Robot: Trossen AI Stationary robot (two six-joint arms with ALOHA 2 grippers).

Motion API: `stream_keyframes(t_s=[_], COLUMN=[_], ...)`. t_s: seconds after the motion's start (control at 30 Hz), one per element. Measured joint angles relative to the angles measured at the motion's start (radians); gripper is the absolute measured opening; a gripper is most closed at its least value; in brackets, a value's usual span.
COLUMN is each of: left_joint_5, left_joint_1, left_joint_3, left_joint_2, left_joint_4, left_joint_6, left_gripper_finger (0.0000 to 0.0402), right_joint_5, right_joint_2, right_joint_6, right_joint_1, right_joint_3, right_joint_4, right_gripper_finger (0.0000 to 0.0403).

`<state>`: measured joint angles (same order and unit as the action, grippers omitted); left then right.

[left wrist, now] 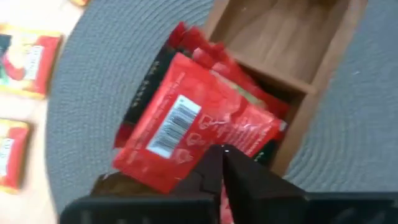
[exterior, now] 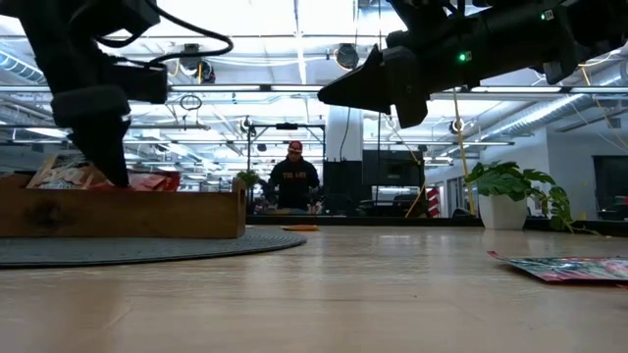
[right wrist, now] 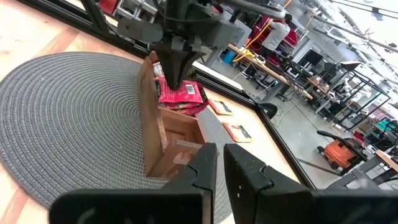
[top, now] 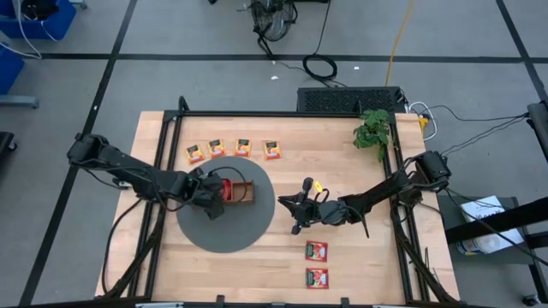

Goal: Pick & Place Tea
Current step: Put the red tea bag into the middle section of the wooden organizer

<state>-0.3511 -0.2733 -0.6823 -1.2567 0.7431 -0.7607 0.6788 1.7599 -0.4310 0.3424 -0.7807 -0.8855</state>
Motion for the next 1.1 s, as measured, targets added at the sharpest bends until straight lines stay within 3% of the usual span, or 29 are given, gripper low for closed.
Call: stream_keyframes(t_s=[0.23, 0.67, 1.1], left_joint_5=[0.014, 0.084, 0.081], left_joint_1=[0.006, 0.008, 0.045], left_joint_3=[0.000, 0.002, 0.037], left_joint_2=[-0.007, -0.007, -0.007], left_joint_4=[-0.125, -0.020, -0.140], left_joint_6=[0.084, 0.014, 0.048], left_gripper_finger=[0.0012, 0.0006, 0.0007], right_joint_5=[0.000, 0.000, 0.000], right_joint_2=[0.000, 0.000, 0.000], right_joint_6=[0.000, -0.001, -0.004], right_joint_1=[0.000, 0.000, 0.000], right_joint_3=[0.000, 0.001, 0.001], right_joint_4=[0.000, 0.001, 0.001], right_gripper_finger=[0.0018, 0.0018, 0.0018])
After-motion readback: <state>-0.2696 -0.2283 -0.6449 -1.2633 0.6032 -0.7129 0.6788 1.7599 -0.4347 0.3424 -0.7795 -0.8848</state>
